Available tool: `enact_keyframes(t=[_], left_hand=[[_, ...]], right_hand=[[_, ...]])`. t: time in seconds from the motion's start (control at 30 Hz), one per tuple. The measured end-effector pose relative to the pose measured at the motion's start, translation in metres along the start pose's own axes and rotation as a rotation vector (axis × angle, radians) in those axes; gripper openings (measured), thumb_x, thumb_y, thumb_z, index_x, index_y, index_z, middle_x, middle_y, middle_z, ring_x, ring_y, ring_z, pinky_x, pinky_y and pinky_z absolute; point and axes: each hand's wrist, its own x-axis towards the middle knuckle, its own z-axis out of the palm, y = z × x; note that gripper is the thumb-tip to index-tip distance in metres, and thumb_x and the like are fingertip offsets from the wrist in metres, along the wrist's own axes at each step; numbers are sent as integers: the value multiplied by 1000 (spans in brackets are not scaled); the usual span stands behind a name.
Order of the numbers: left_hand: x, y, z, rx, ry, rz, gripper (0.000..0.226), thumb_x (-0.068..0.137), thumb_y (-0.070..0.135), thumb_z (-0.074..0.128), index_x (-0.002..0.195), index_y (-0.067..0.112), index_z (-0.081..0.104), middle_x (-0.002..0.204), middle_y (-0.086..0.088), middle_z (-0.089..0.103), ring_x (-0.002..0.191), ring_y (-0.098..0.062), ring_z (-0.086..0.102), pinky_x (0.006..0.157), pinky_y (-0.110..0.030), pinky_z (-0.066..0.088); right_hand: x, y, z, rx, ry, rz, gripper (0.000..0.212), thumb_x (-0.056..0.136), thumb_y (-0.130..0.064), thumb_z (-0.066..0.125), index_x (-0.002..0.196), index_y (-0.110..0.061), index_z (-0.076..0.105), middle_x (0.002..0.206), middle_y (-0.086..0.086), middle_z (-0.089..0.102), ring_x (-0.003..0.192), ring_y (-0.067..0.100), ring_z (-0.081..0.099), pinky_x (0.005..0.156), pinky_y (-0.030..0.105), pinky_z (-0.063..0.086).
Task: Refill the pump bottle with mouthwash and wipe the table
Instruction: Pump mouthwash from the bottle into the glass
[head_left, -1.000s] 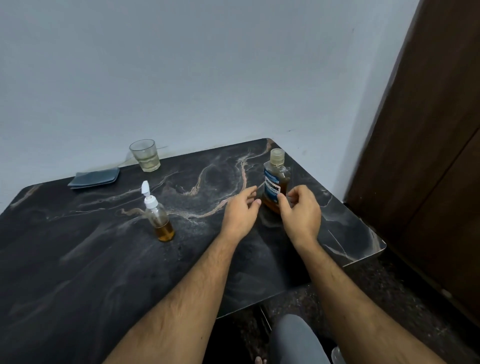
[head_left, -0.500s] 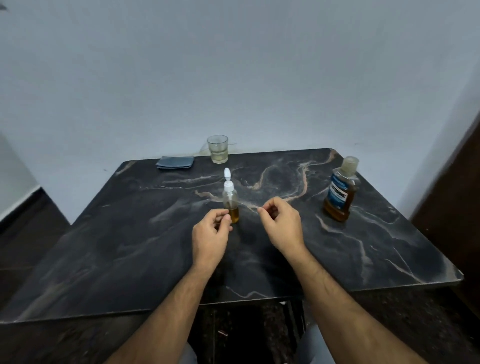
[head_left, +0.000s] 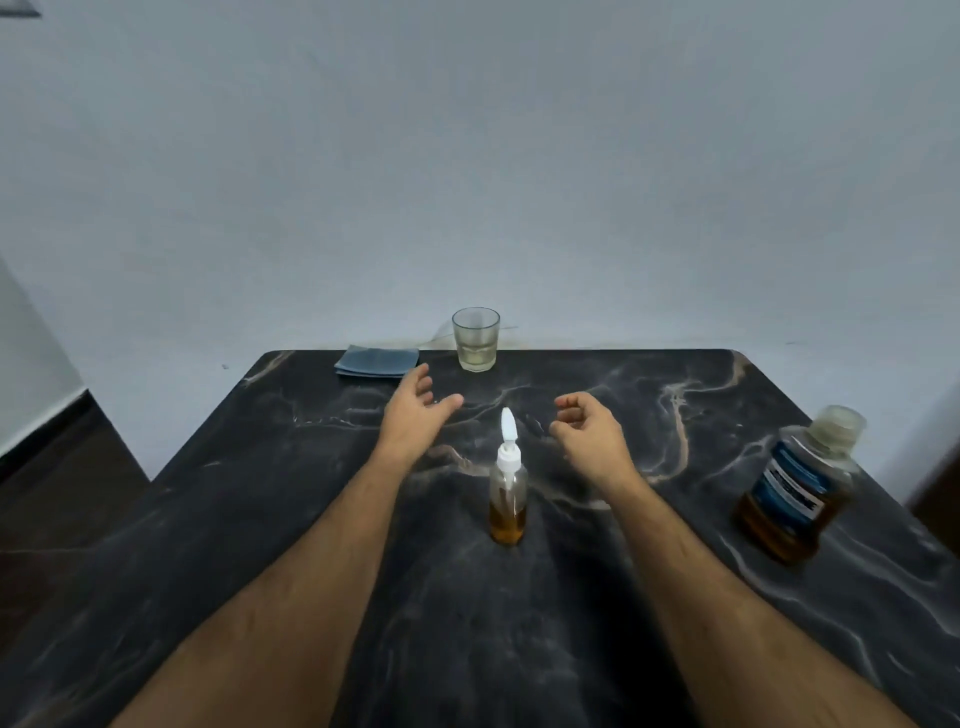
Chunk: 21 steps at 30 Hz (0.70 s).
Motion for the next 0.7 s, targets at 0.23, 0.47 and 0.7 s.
enact_keyframes(t=[0.23,0.47,0.7], left_hand=[[130,-15,51,49,-6,-11,116,72,31,87,157,9,10,161,-12,26,146,-27,29,116,-33,27],[195,-33,87,16,69,61,126,66,30,91,156,12,6,159,-10,28,146,-24,29,120,-37,26],[198,-40,95,-37,130,90,95,68,25,90,143,14,34,134,-1,53,121,-16,50,97,-23,38]], right_hand=[[22,13,10,-155,-37,-49,18,83,-12,62,95,-25,67,78,-6,69,75,13,64,74,33,53],[2,41,25,-313,-75,-237,26,79,-7,65,99,-23,69,97,-13,65,90,5,60,81,25,49],[1,59,33,-402,-56,-379,21,78,-9,66,94,-21,69,100,-14,60,98,8,55,86,22,45]])
